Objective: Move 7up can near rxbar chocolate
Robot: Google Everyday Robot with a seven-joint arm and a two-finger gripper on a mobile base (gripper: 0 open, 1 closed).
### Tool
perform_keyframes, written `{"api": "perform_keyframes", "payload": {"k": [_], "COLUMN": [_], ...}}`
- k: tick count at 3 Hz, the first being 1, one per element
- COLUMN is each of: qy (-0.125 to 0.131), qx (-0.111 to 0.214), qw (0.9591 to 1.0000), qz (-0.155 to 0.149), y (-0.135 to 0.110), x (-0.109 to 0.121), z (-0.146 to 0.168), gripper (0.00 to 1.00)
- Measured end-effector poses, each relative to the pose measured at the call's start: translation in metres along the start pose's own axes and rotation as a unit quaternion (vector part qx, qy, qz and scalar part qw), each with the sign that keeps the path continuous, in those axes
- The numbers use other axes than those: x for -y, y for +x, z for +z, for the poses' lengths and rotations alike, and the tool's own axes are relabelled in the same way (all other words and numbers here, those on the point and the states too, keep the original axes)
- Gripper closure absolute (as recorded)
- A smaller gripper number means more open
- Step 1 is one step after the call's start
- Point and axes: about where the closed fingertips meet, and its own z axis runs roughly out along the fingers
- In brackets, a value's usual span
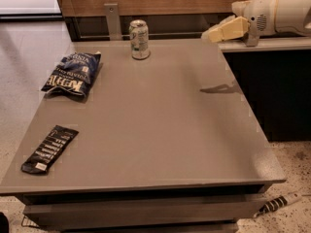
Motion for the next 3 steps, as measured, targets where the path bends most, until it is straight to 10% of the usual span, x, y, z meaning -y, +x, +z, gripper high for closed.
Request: {"api": "perform_keyframes", "payload": {"k": [3], "qy": [-0.005], "qx": [0.07], "qw": [0.9972], "qz": [0.028], "y": [-0.028], "x": [0.005], "z": [0.117], "gripper": [0.0]}}
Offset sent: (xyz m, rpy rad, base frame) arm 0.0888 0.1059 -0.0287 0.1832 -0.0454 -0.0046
